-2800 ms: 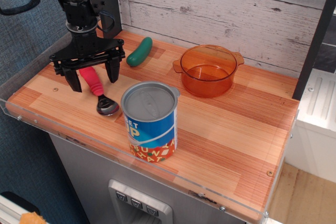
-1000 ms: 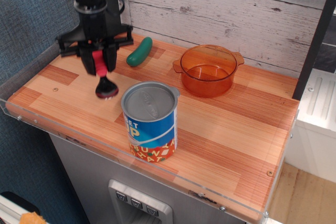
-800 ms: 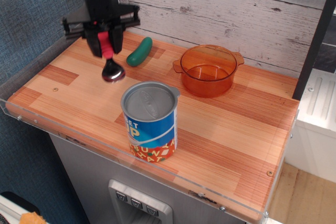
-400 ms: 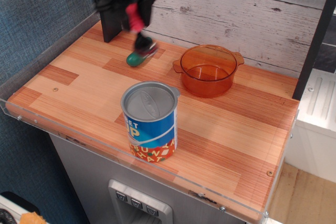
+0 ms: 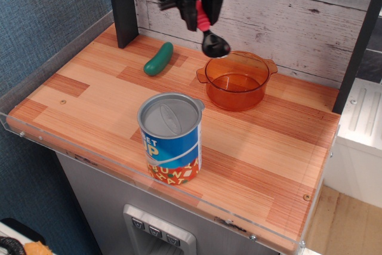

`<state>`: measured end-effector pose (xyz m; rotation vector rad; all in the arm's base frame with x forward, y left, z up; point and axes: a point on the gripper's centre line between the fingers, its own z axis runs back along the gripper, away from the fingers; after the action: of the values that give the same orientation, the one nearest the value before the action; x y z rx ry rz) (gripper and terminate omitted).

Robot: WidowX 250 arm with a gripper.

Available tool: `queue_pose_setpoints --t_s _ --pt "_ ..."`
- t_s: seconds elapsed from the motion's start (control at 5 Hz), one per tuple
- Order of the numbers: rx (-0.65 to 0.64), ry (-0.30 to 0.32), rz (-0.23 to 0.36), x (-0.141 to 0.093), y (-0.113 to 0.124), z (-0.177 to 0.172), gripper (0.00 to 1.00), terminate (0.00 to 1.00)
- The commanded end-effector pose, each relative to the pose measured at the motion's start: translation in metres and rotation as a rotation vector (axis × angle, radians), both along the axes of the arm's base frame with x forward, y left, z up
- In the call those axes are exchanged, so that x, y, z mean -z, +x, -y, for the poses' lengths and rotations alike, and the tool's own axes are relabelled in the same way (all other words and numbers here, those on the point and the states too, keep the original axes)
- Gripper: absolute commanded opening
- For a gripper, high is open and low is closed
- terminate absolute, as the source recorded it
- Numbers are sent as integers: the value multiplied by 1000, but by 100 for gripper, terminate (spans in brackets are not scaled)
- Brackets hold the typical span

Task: PICK UP THE SPOON AND PUT INTO THE PLASTIC BOWL

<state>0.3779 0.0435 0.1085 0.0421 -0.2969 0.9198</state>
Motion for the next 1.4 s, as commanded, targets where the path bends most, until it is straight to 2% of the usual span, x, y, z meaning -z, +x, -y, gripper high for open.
queue_pose_setpoints --t_s 0.0,1.2 --pt "-22 22 35 9 2 21 0 0" --pt "-23 1 26 35 18 41 0 0"
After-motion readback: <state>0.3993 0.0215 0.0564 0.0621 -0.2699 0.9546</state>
